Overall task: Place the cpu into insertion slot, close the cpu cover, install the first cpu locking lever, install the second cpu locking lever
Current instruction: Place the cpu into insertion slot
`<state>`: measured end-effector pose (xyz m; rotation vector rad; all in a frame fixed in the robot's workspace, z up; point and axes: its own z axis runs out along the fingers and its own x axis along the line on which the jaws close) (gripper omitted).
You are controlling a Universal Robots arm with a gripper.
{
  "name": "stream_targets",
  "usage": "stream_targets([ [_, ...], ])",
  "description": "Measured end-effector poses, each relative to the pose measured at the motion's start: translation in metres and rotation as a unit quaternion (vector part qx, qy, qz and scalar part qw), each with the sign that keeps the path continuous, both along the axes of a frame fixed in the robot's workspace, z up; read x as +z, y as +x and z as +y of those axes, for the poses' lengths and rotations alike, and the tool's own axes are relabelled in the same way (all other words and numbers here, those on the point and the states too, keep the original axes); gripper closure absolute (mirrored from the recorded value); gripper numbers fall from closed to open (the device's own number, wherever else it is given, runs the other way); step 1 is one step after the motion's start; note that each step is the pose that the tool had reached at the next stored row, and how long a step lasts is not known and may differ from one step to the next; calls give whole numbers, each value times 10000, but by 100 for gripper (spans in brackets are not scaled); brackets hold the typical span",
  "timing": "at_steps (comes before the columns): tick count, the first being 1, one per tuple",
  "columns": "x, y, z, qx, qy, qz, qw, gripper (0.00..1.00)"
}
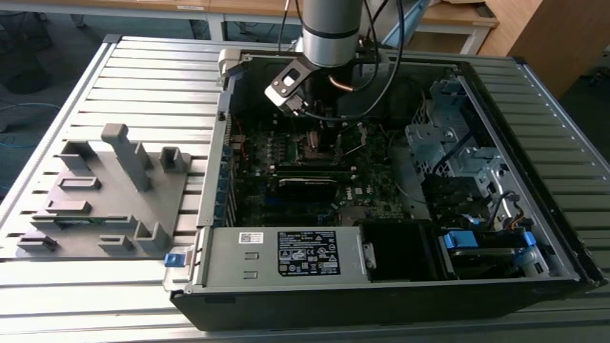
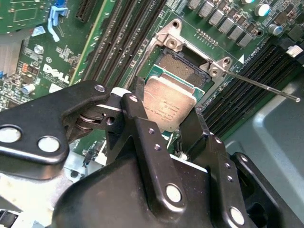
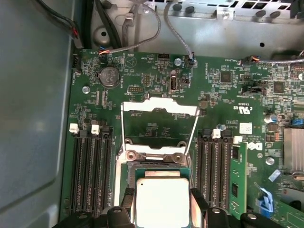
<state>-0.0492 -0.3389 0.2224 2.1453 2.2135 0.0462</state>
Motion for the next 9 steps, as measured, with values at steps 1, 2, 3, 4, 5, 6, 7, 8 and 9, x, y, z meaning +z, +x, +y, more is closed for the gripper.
stream_targets([
  [1,-9,-1,5,-2,1,-1,10000,46],
  [2,-17,-3,9,-5,0,0,10000,46],
  [3,-26,-5,13,-7,0,0,10000,46],
  [4,-36,-7,17,-10,0,0,10000,46],
  [5,-47,-8,20,-14,-1,0,10000,46],
  [6,-58,-9,22,-17,0,0,10000,46],
  [7,-68,-11,23,-23,0,0,10000,46],
  [8,-78,-13,24,-30,0,0,10000,46],
  [9,-87,-15,24,-38,0,0,10000,46],
])
